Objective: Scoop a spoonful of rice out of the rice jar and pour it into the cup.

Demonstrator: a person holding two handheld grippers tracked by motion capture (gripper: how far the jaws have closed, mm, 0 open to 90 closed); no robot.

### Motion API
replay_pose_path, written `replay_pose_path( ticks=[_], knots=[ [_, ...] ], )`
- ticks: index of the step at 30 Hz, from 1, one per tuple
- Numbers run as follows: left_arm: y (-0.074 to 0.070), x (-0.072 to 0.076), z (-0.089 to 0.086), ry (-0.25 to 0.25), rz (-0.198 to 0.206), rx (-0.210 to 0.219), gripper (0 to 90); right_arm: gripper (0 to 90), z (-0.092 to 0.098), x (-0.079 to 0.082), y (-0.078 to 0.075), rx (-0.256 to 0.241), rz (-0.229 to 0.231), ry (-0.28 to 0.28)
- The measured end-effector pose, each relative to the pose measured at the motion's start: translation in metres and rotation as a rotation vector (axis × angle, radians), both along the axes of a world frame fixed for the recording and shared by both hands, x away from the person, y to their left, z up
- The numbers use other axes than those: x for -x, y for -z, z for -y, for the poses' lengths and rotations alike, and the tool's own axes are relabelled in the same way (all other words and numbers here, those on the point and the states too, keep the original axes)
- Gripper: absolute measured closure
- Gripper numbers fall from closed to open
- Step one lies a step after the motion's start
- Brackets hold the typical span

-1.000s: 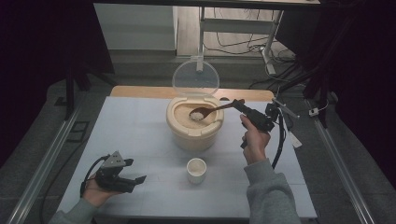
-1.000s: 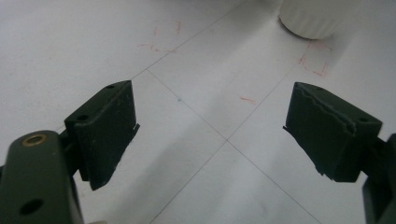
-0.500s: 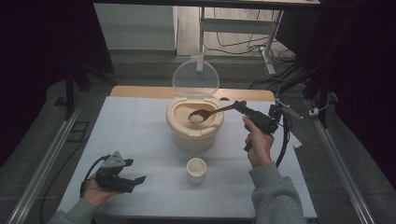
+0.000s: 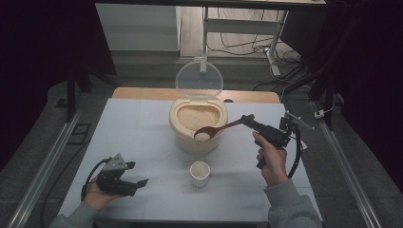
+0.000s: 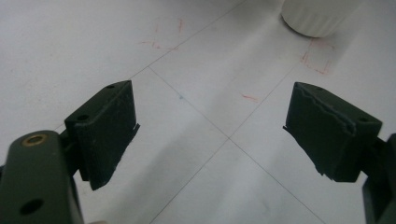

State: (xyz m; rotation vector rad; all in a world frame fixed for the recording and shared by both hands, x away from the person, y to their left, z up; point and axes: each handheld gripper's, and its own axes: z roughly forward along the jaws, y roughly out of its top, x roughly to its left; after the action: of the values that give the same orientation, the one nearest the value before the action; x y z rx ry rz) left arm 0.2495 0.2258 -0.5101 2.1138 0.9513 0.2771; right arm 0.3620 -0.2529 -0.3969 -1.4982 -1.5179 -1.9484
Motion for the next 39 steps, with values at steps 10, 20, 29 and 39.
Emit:
replay_pose_path(
  ticks=[10, 20, 29, 39],
  knots=[
    [0.001, 0.0, 0.0, 0.001, -0.002, -0.001, 16.3, 83.5, 0.006, 0.013, 0.018, 0.048, -0.025, -0.044],
    [0.001, 0.0, 0.0, 0.003, -0.005, -0.003, 16.3, 83.5, -0.001, 0.019, 0.033, 0.158, -0.031, -0.081],
    [0.002, -0.001, 0.0, 0.004, -0.006, -0.006, 16.3, 83.5, -0.015, 0.021, 0.029, 0.302, 0.042, -0.085],
    [0.002, -0.001, 0.0, 0.005, -0.006, -0.009, 16.3, 83.4, -0.028, 0.031, 0.015, 0.43, 0.185, -0.103]
  ],
)
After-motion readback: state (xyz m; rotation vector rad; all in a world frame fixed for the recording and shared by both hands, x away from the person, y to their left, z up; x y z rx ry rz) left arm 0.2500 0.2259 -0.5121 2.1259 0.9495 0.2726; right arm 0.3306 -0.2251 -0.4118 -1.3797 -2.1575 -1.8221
